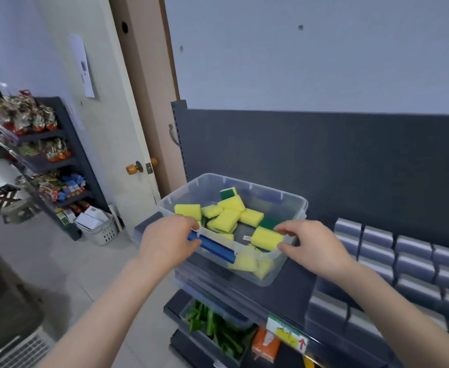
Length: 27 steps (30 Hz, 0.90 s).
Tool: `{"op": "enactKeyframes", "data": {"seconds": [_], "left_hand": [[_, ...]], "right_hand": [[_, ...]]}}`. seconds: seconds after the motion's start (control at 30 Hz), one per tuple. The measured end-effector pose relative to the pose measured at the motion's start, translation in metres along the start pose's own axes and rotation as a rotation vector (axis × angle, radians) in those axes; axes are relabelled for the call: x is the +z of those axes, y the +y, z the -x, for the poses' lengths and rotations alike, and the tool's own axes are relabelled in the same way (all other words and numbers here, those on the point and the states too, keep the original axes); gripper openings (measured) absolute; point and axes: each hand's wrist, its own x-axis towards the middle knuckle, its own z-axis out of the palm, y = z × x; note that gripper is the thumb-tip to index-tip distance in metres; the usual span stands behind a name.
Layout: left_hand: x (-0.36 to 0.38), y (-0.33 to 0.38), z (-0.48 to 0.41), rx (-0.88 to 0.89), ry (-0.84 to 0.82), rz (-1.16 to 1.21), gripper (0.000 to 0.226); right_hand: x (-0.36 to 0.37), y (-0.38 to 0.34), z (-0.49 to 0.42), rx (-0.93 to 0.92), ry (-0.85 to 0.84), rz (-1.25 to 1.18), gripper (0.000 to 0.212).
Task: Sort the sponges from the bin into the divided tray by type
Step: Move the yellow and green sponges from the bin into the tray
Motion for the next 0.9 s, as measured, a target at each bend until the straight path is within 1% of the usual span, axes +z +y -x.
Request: {"op": "enactKeyframes", "data": {"seconds": [0.1,0.27,0.47,0.67,0.9], "left_hand": [[0.001,-0.033,-0.017,0.028,-0.009,-0.032,0.036],[0.01,-0.065,-0.043,0.061,-0.029,-0.041,0.036],[0.029,-0.081,-0.075,0.066,-0.058,0.033,0.035],[0.042,-0.105,-0.111,0.069,-0.073,0.044,0.032],[0.046,-0.117,-0.181,0.113,-0.085,0.049,0.035]], "right_hand": [[0.009,-0.019,-0.015,0.019,-0.016,0.026,0.036],[0.024,-0.034,-0.035,0.042,-0.066,0.054,0.035],[0.04,-0.041,-0.07,0.034,-0.084,0.059,0.036],[0.064,-0.044,-0.126,-0.002,-0.074,0.036,0.033],[0.105,-0.038,-0.194,-0.02,-0.16,0.03,0.041]]}}
